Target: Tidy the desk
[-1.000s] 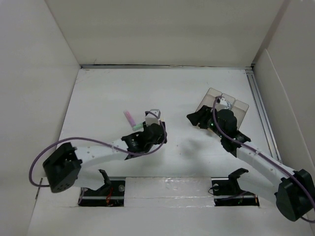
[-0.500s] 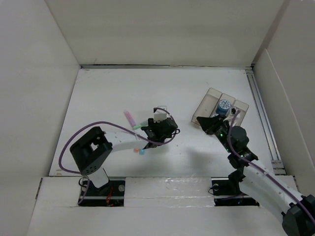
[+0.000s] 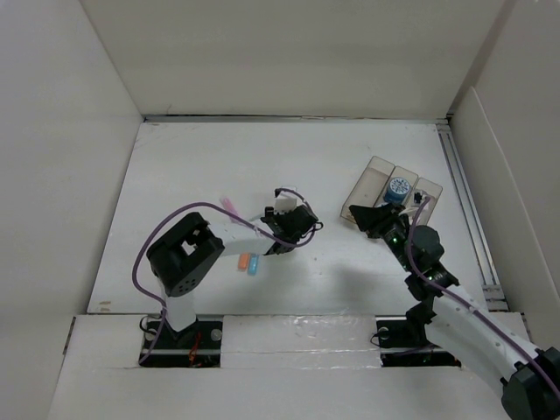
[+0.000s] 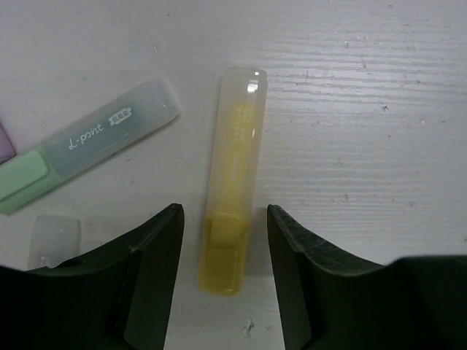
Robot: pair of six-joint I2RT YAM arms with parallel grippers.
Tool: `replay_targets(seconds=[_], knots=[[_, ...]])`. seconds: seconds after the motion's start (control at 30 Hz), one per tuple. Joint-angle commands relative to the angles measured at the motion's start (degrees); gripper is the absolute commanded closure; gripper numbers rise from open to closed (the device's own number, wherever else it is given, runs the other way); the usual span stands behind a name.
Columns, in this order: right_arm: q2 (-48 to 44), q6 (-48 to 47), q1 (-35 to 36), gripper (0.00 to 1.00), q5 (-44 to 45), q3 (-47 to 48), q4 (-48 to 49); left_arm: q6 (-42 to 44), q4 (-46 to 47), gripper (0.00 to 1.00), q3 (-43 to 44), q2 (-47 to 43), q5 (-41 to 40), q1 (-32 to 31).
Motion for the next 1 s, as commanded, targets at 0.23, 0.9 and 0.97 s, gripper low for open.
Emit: replay_targets(seconds=[0.23,0.9,0.97], knots=[[0.21,-1.68,-0.2,0.56,2.88,0.41,2.84,2.09,3.09,0.87,-0.26,1.21,0.39,1.94],[-17.09,0.6,-0.2,0.52,18.96,-3.9,-5.25,10.61,17.32,1.0,9.75,-10.75,18.91,1.94],[-17.45,0.78,-0.2,0.52,19.14,-3.99,-5.51,11.4,18.29,1.0,14.21,-7.24,21.73,1.94]])
